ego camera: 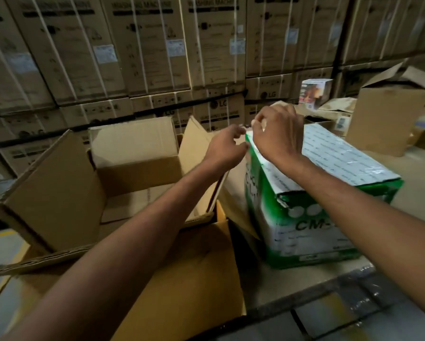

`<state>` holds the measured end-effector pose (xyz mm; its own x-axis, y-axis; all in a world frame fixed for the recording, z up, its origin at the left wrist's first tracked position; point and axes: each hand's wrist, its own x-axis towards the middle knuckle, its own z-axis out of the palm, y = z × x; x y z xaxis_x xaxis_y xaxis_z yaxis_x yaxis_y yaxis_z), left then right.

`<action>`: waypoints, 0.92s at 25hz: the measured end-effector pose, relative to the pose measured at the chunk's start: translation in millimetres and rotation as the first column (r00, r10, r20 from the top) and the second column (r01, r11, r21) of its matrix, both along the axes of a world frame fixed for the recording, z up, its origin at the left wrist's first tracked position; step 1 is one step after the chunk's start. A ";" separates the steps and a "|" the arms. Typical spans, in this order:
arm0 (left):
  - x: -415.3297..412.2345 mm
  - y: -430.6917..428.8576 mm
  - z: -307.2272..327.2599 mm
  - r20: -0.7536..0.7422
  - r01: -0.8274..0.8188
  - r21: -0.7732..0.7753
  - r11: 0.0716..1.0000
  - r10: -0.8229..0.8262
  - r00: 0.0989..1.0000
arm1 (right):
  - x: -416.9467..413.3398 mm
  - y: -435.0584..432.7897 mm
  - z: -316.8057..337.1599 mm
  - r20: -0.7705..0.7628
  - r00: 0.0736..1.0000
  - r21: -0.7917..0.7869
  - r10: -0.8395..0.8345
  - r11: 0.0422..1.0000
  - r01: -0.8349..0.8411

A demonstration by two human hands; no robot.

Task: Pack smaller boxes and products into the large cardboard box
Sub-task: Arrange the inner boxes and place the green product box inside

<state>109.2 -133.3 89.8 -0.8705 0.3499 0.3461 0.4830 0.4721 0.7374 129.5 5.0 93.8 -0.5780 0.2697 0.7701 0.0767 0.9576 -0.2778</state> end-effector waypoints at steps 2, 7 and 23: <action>4.6 34.4 -13.2 0.099 0.017 -0.022 1.000 -0.015 0.995 | 16.0 45.5 -4.0 0.067 0.993 -0.060 -0.099 0.993 0.103; 8.8 91.0 -49.6 0.459 -0.015 0.057 0.998 -0.013 0.888 | 49.4 165.2 -18.8 0.558 0.777 -0.105 -0.290 0.905 0.413; 19.7 136.6 -21.1 0.295 -0.053 0.324 0.945 -0.047 0.954 | 96.9 232.0 8.3 0.328 0.938 -0.323 -0.114 0.919 0.225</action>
